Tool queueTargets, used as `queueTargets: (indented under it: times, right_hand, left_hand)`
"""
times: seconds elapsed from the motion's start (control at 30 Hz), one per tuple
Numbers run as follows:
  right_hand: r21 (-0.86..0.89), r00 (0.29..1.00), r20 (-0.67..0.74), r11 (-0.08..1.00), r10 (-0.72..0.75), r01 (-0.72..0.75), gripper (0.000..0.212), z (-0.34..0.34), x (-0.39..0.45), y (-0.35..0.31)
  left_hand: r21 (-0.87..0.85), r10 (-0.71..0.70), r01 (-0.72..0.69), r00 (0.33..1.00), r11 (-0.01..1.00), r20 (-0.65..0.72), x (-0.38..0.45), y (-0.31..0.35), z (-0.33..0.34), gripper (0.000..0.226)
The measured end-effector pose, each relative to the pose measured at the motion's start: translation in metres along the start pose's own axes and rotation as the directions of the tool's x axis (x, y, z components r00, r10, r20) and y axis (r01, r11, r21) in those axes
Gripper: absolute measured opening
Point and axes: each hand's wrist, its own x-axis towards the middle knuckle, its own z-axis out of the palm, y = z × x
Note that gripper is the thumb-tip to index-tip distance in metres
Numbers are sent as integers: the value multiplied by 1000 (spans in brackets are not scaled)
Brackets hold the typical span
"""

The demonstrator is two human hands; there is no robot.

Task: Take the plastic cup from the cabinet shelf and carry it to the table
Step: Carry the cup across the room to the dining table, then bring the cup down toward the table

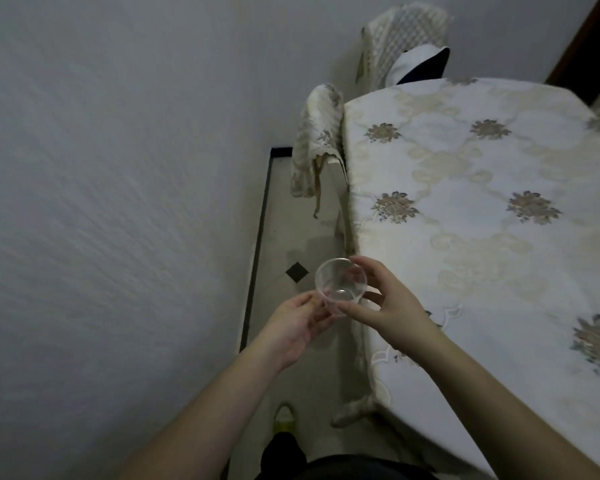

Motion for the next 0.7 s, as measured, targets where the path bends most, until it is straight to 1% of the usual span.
queueTargets:
  times: [0.1, 0.2, 0.3, 0.43, 0.5, 0.6, 0.7]
  right_hand:
    - [33, 993, -97, 998, 60, -57, 67, 15, 13, 0]
    - [22, 981, -164, 995, 103, -100, 66, 31, 23, -3]
    - [7, 956, -263, 992, 127, -130, 67, 39, 28, -4]
    - [-1, 899, -409, 985, 155, -170, 68, 38, 24, 1]
    - [15, 866, -471, 983, 167, -182, 69, 33, 19, 5]
    - [59, 822, -535, 979, 196, -195, 69, 21, 9, 14]
    - [92, 773, -594, 973, 223, -209, 68, 7, 0, 26]
  left_hand:
    - [86, -40, 34, 997, 996, 70, 19, 21, -8, 20]
    - [167, -88, 66, 988, 984, 125, 33, 42, -17, 26]
    - [209, -149, 110, 973, 972, 178, 49, 53, -19, 28]
    - [269, -209, 140, 946, 953, 247, 70, 53, -1, 27]
    - [297, -237, 157, 937, 942, 258, 78, 49, 11, 26]
    - [333, -273, 177, 924, 926, 269, 89, 40, 33, 23]
    - [373, -316, 192, 897, 908, 308, 99, 28, 55, 19]
